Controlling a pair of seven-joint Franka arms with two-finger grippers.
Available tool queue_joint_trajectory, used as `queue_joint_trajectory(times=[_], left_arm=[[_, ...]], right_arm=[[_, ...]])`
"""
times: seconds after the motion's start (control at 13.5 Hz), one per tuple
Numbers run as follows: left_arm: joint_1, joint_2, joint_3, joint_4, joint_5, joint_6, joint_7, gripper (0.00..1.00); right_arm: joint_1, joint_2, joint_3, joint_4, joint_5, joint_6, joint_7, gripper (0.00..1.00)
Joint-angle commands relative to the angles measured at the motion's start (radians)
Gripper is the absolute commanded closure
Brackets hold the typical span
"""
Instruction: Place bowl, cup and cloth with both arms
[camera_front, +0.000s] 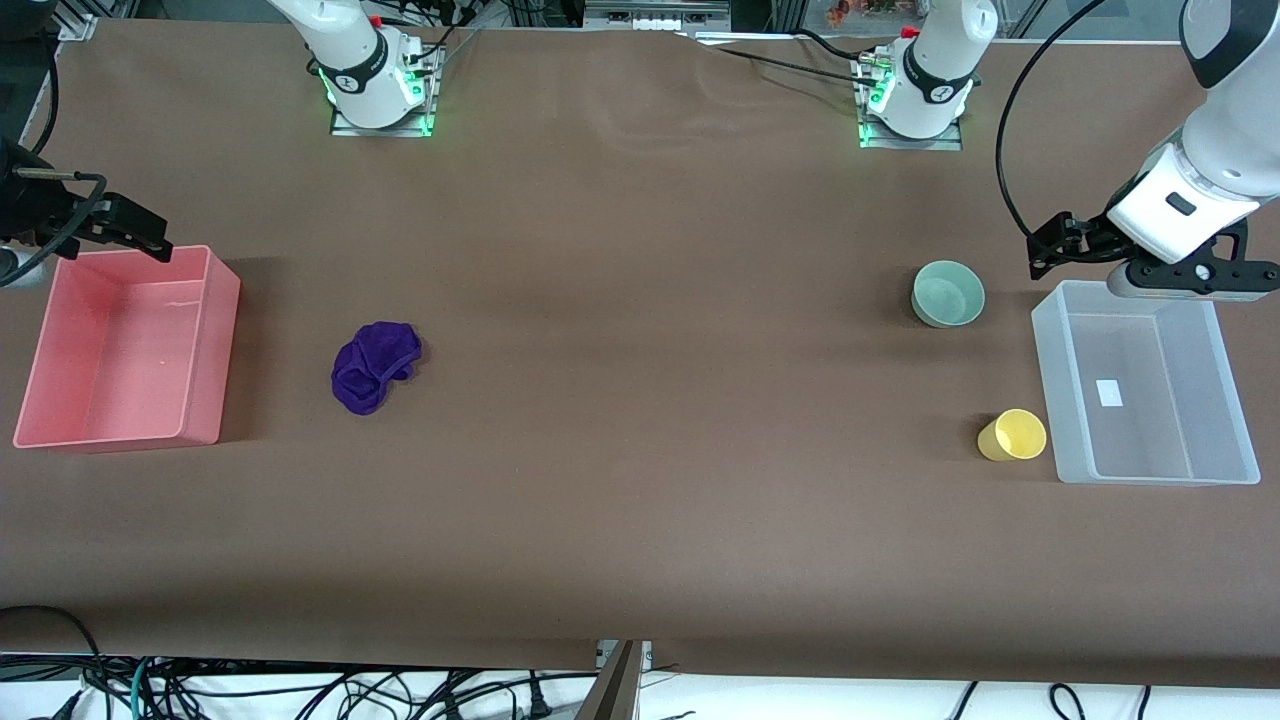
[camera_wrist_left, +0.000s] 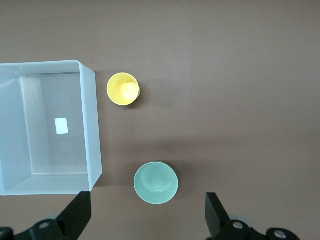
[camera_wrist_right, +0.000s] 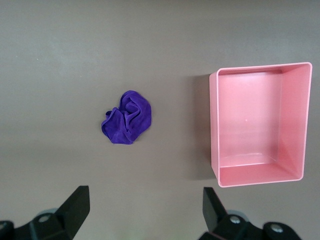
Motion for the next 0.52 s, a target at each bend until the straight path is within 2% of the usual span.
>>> queue_joint_trajectory(times=[0.0,0.44], left_arm=[[-0.009,0.012,-0.016,0.034,-0.015,-0.024,0.016,0.0],[-0.008,0.014,-0.024,0.043,-0.015,-0.036,0.008,0.0]], right_arm=[[-0.003,-0.007,0.001,-0.001,0.014,-0.004,0.007,0.0],[-0.001,-0.007,0.001,-0.001,0.011,-0.003,0.006,0.0]])
